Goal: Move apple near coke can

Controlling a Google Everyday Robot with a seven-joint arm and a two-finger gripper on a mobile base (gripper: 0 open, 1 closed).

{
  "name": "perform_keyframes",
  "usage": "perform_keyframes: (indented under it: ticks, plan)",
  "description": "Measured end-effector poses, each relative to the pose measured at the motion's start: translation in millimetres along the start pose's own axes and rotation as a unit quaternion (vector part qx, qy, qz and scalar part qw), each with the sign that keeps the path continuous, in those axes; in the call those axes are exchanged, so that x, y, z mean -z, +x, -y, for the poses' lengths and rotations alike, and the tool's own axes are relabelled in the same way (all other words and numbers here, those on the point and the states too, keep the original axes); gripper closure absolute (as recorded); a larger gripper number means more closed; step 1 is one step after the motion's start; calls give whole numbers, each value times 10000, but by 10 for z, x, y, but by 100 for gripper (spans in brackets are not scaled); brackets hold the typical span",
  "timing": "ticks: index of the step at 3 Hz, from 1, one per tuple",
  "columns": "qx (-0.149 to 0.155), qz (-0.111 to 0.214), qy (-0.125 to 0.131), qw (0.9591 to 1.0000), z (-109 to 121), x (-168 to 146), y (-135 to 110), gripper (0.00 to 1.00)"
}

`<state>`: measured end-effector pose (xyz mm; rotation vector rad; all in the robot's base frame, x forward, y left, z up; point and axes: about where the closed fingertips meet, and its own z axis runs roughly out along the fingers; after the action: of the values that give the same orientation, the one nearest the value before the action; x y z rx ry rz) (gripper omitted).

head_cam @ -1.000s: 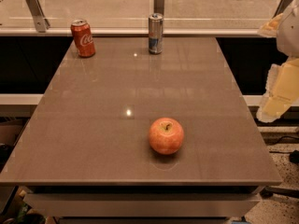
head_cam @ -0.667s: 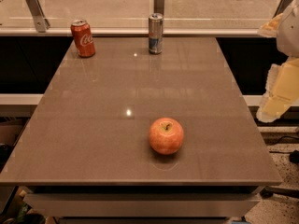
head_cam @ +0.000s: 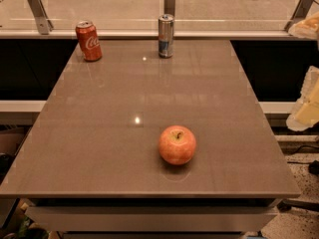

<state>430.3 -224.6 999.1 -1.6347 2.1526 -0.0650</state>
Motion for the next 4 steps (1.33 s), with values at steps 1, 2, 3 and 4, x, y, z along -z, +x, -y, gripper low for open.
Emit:
perform_keyframes:
  ticks: [1, 2, 3, 4]
  plan:
    - [-80, 619, -79, 9980, -132, 22, 74, 0]
    - [-106, 1338, -168, 9908, -379, 28, 10, 0]
    - [-110, 2015, -259, 9791, -617, -45, -137, 0]
    - [-196, 2661, -285, 9633, -762, -197, -279, 0]
